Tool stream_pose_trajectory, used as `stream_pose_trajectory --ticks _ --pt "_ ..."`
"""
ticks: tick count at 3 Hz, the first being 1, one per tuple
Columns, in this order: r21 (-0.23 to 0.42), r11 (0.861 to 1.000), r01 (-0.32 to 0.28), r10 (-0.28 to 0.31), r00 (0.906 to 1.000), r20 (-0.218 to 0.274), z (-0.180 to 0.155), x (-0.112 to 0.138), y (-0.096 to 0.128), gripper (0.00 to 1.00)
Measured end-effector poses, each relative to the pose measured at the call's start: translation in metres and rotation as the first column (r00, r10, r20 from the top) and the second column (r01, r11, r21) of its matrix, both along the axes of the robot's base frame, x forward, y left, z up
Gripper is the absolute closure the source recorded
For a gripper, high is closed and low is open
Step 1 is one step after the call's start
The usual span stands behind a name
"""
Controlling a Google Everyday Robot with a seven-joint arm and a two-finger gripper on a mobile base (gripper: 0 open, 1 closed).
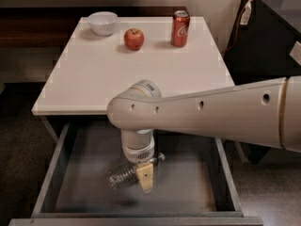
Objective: Place water bottle into top drawer
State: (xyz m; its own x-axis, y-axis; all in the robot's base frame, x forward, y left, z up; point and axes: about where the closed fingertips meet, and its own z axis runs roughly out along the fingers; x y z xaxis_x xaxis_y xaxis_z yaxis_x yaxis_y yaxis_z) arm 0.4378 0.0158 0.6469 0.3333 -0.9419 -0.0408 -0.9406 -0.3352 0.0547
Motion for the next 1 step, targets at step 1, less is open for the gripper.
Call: stream_pose_trajectory --ticks 1 --pt "0.000 1.000 0.000 0.000 1.0000 0.000 0.0000 0.0000 0.0000 0.00"
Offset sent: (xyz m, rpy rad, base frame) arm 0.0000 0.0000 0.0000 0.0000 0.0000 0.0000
